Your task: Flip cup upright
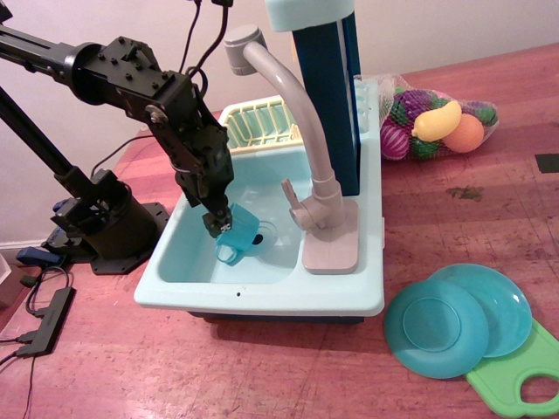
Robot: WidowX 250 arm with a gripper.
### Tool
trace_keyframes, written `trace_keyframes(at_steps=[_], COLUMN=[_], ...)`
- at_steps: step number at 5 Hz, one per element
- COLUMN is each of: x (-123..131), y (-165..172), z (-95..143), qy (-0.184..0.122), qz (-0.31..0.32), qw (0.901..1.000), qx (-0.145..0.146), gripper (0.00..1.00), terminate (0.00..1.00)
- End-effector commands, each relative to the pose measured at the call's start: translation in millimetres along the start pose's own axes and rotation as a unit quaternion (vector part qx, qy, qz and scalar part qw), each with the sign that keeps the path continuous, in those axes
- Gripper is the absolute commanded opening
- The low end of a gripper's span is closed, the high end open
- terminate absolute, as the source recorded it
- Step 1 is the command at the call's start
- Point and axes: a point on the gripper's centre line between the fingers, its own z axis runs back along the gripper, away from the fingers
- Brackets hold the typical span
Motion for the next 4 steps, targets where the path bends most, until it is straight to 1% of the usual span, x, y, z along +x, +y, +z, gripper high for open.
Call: trace_keyframes(at_steps=[1,2,3,4], x=[1,0,13,21], y=[-14,-19,-11,8], z=[1,3,36,68], qy=[-0.004,-0.006,-0.056,-0.090], qz=[-0.010,0.002,0.039,0.052], qw=[0.9997,0.9993,0.9953,0.9922], qx=[-0.020,-0.036,-0.069,-0.068], gripper=[1.00,1.00,1.00,1.00], terminate=[0.00,0.00,0.00,0.00])
